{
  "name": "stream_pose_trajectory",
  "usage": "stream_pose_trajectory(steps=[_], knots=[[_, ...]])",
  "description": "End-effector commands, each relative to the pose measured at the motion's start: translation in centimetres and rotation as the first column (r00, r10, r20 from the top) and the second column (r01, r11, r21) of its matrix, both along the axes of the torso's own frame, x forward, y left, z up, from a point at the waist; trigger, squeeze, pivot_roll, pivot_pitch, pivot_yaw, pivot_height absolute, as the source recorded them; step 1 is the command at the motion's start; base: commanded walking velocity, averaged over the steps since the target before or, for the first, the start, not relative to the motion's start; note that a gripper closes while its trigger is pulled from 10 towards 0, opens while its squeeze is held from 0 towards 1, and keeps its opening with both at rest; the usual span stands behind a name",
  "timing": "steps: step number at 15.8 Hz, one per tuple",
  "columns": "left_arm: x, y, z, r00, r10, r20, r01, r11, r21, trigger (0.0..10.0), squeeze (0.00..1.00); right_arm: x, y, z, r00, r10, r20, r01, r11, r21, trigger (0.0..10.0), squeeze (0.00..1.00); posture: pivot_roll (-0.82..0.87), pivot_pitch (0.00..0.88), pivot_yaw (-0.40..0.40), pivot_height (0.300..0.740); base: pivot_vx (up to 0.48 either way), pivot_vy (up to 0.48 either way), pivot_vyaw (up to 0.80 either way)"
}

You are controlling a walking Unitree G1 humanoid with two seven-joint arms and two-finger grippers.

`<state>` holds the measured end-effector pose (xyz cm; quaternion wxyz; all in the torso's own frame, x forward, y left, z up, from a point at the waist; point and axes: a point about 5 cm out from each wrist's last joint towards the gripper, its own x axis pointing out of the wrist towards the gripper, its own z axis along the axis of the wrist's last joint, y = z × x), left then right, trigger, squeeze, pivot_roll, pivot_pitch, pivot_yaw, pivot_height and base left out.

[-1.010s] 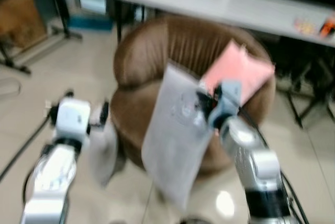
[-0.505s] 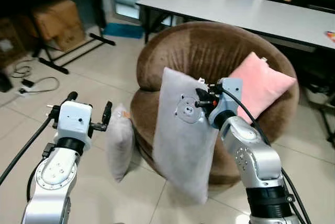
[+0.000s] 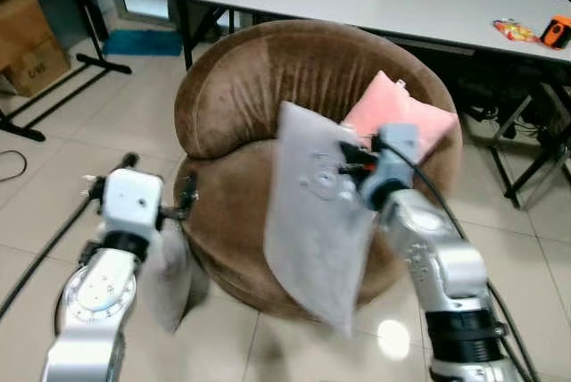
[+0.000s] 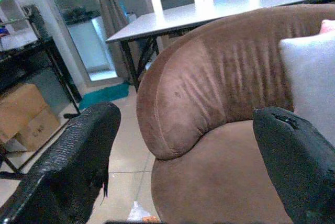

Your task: Move the pillow to the sofa from floor

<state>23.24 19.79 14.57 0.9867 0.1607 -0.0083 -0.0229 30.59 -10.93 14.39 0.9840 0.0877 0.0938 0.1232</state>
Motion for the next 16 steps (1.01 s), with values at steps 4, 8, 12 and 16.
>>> stream_pose_trajectory(steps=[4,8,12,16], knots=[[-0.31,0.37,0.21,1.000,0.007,0.006,-0.007,1.000,0.012,10.0,0.00,0.26,1.55,1.95,0.994,0.066,0.088,-0.068,0.997,0.019,10.0,0.00,0.02,0.000,-0.084,0.740,0.271,0.000,-0.20],[-0.39,0.27,0.14,1.000,0.003,0.003,-0.003,1.000,0.013,10.0,0.00,0.29,1.60,2.01,0.993,0.072,0.090,-0.074,0.997,0.016,10.0,0.00,0.02,0.000,-0.086,0.740,0.270,0.000,0.00],[-0.33,0.18,0.20,1.000,0.001,0.004,-0.001,1.000,0.016,10.0,0.00,0.46,1.72,2.03,0.992,0.086,0.090,-0.087,0.996,0.012,10.0,0.00,0.03,0.000,-0.096,0.740,0.269,0.000,0.00],[-0.67,0.18,-0.16,1.000,-0.012,-0.016,0.012,1.000,0.020,10.0,0.00,0.28,1.98,2.27,0.990,0.097,0.098,-0.098,0.995,0.007,10.0,0.00,0.02,0.000,-0.080,0.740,0.270,0.000,0.00]])
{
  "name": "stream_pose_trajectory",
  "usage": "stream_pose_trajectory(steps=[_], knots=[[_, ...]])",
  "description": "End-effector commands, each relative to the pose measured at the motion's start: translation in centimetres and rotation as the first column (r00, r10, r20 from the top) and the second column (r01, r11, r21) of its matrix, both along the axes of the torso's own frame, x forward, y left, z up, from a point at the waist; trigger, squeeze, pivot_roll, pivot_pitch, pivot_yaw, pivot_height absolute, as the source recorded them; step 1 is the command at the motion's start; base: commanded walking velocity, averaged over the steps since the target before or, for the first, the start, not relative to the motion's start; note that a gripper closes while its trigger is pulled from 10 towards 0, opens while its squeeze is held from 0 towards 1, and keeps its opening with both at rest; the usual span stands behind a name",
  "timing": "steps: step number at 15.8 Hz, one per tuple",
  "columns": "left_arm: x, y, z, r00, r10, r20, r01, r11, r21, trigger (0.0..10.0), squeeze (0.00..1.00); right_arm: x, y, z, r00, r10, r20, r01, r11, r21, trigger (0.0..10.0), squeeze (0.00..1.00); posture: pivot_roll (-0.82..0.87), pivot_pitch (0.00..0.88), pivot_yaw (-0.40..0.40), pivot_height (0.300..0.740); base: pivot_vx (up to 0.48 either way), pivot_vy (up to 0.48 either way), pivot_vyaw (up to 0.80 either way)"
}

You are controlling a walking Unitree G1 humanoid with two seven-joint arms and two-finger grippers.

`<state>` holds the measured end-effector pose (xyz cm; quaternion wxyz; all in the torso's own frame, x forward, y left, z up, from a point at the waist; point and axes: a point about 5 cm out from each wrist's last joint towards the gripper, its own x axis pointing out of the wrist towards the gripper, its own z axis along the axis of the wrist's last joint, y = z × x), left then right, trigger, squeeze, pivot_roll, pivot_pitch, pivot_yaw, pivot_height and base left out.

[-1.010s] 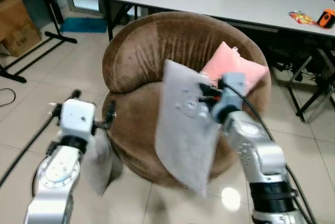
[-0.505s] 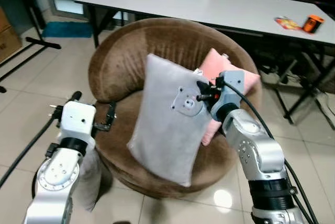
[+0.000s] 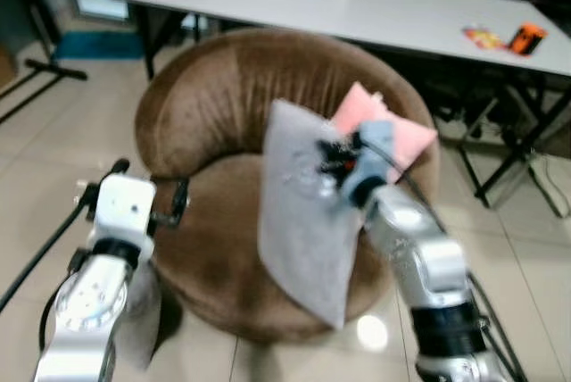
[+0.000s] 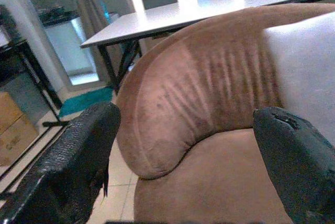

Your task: Move the pillow to the sofa from floor

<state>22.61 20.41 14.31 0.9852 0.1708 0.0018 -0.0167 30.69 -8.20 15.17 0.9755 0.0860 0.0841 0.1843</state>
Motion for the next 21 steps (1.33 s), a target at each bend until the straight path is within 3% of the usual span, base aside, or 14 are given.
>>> stream_pose_trajectory(steps=[1,4,9,12,13,14,16,18,19,21], knots=[[0.0,-0.5,0.2,1.000,-0.029,0.003,0.029,1.000,0.000,10.0,0.00,0.0,-0.7,1.5,0.998,-0.021,0.067,0.021,1.000,0.005,10.0,0.00,0.02,0.000,-0.081,0.740,0.266,0.000,0.00],[-0.2,-0.5,0.1,0.999,-0.039,-0.008,0.039,0.999,0.004,10.0,0.00,-0.1,-0.6,1.5,0.998,-0.008,0.068,0.008,1.000,0.008,10.0,0.00,0.02,0.000,-0.087,0.740,0.178,0.000,0.00],[-2.4,-1.5,-1.4,0.966,-0.212,-0.150,0.221,0.974,0.051,10.0,0.00,-0.3,1.8,1.9,0.992,0.109,0.060,-0.110,0.994,0.000,10.0,0.00,0.05,0.000,-0.101,0.740,0.000,0.000,0.00],[-3.4,-1.4,-1.5,0.941,-0.267,-0.206,0.285,0.956,0.064,10.0,0.00,0.4,3.3,2.5,0.990,0.135,0.033,-0.137,0.986,0.097,10.0,0.00,0.06,0.000,-0.108,0.740,0.000,0.000,0.00],[-4.3,-1.2,-1.9,0.912,-0.310,-0.269,0.349,0.931,0.110,10.0,0.00,1.2,4.1,3.3,0.991,0.134,0.017,-0.134,0.972,0.191,10.0,0.00,0.08,0.000,-0.112,0.740,0.000,0.000,0.00],[-4.5,-1.1,-1.9,0.907,-0.313,-0.280,0.356,0.927,0.115,10.0,0.00,1.5,4.4,3.6,0.991,0.136,0.012,-0.136,0.966,0.219,10.0,0.00,0.08,0.000,-0.114,0.740,0.000,0.000,0.00],[-4.3,-0.4,-1.3,0.933,-0.264,-0.243,0.302,0.944,0.131,10.0,0.00,2.5,5.1,4.3,0.990,0.138,0.015,-0.138,0.959,0.250,10.0,0.00,0.09,0.000,-0.126,0.740,0.000,0.000,0.00],[-3.9,-0.4,-0.5,0.963,-0.206,-0.174,0.224,0.971,0.089,10.0,0.00,2.7,4.6,4.2,0.994,0.112,0.015,-0.112,0.961,0.253,10.0,0.00,0.09,0.000,-0.131,0.740,0.000,0.000,0.00],[-3.4,-0.1,0.2,0.986,-0.130,-0.103,0.134,0.990,0.034,10.0,0.00,2.6,3.3,3.6,0.998,0.066,0.007,-0.065,0.963,0.260,10.0,0.00,0.09,0.000,-0.133,0.740,0.000,0.000,0.00],[-2.7,0.3,1.1,0.997,-0.074,-0.023,0.074,0.997,0.021,10.0,0.00,1.8,0.9,2.0,1.000,-0.002,-0.024,0.008,0.964,0.266,10.0,0.00,0.08,0.000,-0.119,0.740,0.000,0.000,0.00]])
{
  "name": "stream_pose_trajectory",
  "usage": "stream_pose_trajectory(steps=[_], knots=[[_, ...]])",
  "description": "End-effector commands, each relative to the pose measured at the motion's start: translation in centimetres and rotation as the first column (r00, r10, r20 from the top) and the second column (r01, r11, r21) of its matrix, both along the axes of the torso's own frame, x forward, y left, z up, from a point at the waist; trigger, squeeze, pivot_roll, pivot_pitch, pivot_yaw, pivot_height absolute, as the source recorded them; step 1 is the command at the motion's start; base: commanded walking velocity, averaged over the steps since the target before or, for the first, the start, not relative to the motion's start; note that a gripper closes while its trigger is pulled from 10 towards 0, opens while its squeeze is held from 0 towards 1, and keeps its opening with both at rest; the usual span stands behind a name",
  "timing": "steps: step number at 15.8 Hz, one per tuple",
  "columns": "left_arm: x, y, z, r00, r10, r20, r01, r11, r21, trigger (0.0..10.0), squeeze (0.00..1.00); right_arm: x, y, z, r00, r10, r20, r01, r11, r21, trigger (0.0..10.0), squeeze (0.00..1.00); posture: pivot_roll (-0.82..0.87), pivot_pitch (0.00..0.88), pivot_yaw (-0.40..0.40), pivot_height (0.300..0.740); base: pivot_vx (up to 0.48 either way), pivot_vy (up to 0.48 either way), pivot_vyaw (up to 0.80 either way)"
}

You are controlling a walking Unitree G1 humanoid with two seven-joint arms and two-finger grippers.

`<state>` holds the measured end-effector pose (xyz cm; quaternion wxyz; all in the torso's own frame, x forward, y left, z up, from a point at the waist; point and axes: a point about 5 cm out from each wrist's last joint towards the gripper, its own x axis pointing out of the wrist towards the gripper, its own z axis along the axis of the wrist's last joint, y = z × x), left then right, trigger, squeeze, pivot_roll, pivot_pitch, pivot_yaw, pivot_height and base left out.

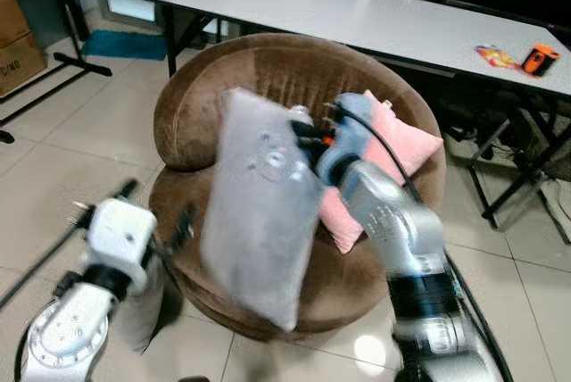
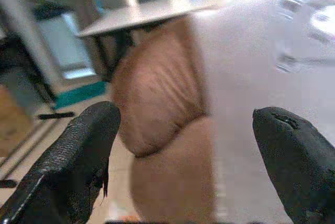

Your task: Move the pillow to the sofa from floor

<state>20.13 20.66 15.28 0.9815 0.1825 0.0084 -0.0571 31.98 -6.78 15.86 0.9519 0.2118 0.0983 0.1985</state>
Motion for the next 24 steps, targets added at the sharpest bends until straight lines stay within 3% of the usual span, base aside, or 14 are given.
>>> stream_pose_trajectory(steps=[1,2,6,7,11,17,24], knots=[[0.3,0.1,0.4,0.999,0.022,0.037,-0.022,1.000,-0.003,10.0,0.00,-0.2,-1.6,0.6,0.998,-0.050,0.037,0.049,0.999,0.017,10.0,0.00,0.07,0.000,-0.107,0.740,0.000,0.000,0.00],[1.0,-0.1,0.5,0.999,0.005,0.048,-0.005,1.000,0.001,10.0,0.00,-1.2,-2.9,0.0,0.996,-0.080,0.036,0.079,0.997,0.018,10.0,0.00,0.04,0.000,-0.079,0.740,0.000,0.000,0.00],[2.4,-1.3,0.1,0.998,-0.059,0.037,0.059,0.998,-0.003,10.0,0.00,-2.6,-4.8,-1.7,0.984,-0.179,0.003,0.179,0.984,0.005,10.0,0.00,0.00,0.000,-0.014,0.740,0.000,0.000,0.00],[3.1,-1.8,-0.5,0.993,-0.118,0.011,0.118,0.993,0.015,10.0,0.00,-3.3,-5.0,-2.3,0.984,-0.180,0.001,0.179,0.983,-0.036,10.0,0.00,-0.03,0.000,0.042,0.740,0.000,0.000,0.00],[3.6,-2.1,-1.0,0.986,-0.165,-0.013,0.165,0.986,0.010,10.0,0.00,-4.1,-4.9,-2.3,0.984,-0.179,0.016,0.180,0.980,-0.086,10.0,0.00,-0.05,0.000,0.070,0.740,0.199,0.000,0.00],[2.8,-1.8,-1.1,0.985,-0.172,-0.023,0.173,0.985,0.027,10.0,0.00,-3.8,-3.4,-1.7,0.994,-0.104,0.038,0.108,0.989,-0.102,10.0,0.00,0.00,0.000,0.032,0.740,0.312,0.000,0.56],[2.6,-1.4,-1.1,0.987,-0.159,-0.025,0.160,0.986,0.041,10.0,0.00,-3.0,-3.3,-1.5,0.995,-0.092,0.032,0.095,0.988,-0.118,10.0,0.00,0.01,0.000,0.019,0.740,0.323,0.000,0.00]])
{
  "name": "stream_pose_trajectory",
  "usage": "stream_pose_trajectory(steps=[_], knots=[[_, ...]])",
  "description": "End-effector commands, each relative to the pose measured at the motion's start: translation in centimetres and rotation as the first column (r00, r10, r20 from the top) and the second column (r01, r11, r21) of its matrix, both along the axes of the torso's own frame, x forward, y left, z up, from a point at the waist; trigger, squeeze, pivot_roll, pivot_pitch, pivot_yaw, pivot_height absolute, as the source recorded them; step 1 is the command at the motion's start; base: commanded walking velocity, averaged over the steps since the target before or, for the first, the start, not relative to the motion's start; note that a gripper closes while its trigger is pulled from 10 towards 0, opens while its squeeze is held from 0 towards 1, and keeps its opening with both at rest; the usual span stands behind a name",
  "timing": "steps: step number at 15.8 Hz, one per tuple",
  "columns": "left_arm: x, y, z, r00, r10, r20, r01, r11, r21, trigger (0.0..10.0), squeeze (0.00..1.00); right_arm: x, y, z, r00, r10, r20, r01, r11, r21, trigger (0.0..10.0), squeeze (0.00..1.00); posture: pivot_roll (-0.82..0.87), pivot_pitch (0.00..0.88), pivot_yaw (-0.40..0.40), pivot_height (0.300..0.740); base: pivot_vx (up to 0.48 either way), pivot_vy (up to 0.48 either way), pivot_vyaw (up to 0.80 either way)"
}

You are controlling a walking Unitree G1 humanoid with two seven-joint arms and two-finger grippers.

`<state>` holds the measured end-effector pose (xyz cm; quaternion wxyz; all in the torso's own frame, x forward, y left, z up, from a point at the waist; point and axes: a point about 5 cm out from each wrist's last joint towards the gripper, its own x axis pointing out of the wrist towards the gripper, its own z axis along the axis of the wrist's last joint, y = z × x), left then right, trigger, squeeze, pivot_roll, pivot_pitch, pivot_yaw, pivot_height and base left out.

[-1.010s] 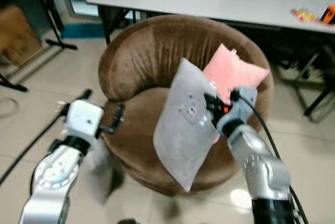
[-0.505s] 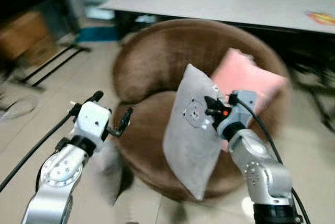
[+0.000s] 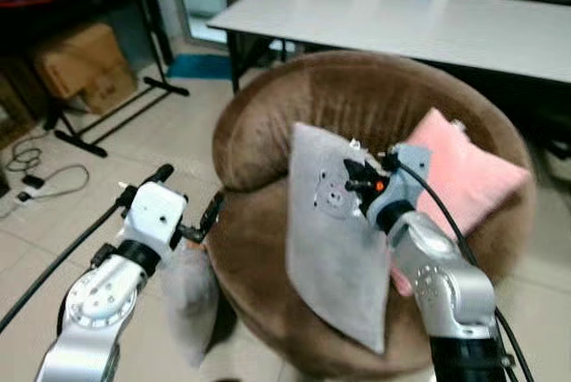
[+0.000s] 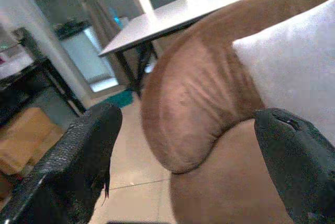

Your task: Move the pillow to the sofa from floor

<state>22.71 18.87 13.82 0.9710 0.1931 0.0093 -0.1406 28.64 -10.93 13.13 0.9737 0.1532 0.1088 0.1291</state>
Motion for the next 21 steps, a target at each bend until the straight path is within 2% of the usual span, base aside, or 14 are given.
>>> stream_pose_trajectory(steps=[1,4,6,9,10,11,12,14,15,18,21], knots=[[0.0,0.4,0.3,1.000,0.004,0.012,-0.004,1.000,0.020,10.0,0.00,0.3,0.9,1.2,0.998,0.037,0.048,-0.038,0.999,0.014,10.0,0.00,0.01,0.000,0.020,0.740,0.326,0.000,0.00],[0.0,0.3,0.4,1.000,-0.013,0.012,0.012,1.000,0.028,10.0,0.00,0.5,1.1,1.4,0.996,0.070,0.050,-0.070,0.998,-0.001,10.0,0.00,0.01,0.000,0.020,0.740,0.197,0.000,0.00],[-0.3,0.2,0.1,0.998,-0.054,-0.023,0.054,0.998,0.033,10.0,0.00,0.9,1.4,1.7,0.993,0.107,0.055,-0.106,0.994,-0.015,10.0,0.00,0.02,0.000,0.016,0.740,0.000,0.000,0.00],[-1.1,0.3,-0.2,0.989,-0.123,-0.082,0.128,0.990,0.051,10.0,0.00,1.9,2.9,2.8,0.983,0.166,0.073,-0.169,0.985,0.036,10.0,0.00,0.03,0.000,0.005,0.740,0.000,0.000,0.00],[-1.5,0.5,-0.4,0.985,-0.137,-0.103,0.144,0.988,0.060,10.0,0.00,2.4,3.9,3.3,0.977,0.196,0.081,-0.201,0.978,0.057,10.0,0.00,0.04,0.000,0.004,0.740,0.000,0.000,0.00],[-1.8,0.7,-0.5,0.983,-0.141,-0.120,0.151,0.986,0.072,10.0,0.00,2.8,5.2,3.8,0.969,0.232,0.084,-0.239,0.966,0.094,10.0,0.00,0.05,0.000,-0.002,0.740,0.000,0.000,0.00],[-2.0,0.8,-0.5,0.982,-0.142,-0.123,0.152,0.986,0.075,10.0,0.00,2.9,5.6,3.9,0.967,0.241,0.085,-0.250,0.963,0.106,10.0,0.00,0.06,0.000,-0.004,0.740,0.000,0.000,0.00],[-2.9,1.4,-0.3,0.977,-0.150,-0.153,0.166,0.982,0.094,10.0,0.00,4.1,7.7,4.8,0.967,0.244,0.076,-0.256,0.934,0.249,10.0,0.00,0.09,0.000,-0.018,0.740,0.000,0.000,0.00],[-3.1,1.5,-0.3,0.976,-0.150,-0.157,0.166,0.981,0.096,10.0,0.00,4.5,7.9,5.0,0.972,0.224,0.064,-0.233,0.922,0.309,10.0,0.00,0.10,0.000,-0.022,0.740,0.000,0.000,0.00],[-3.5,1.6,-0.3,0.974,-0.154,-0.169,0.171,0.981,0.095,10.0,0.00,6.0,6.3,4.3,0.993,0.116,0.018,-0.114,0.920,0.374,10.0,0.00,0.11,0.000,-0.029,0.740,0.000,0.000,0.00],[-3.7,1.6,-0.3,0.970,-0.163,-0.179,0.181,0.980,0.087,10.0,0.00,7.3,3.6,2.5,1.000,-0.015,-0.025,0.024,0.919,0.394,10.0,0.00,0.10,0.000,-0.023,0.740,0.000,0.000,0.00]])
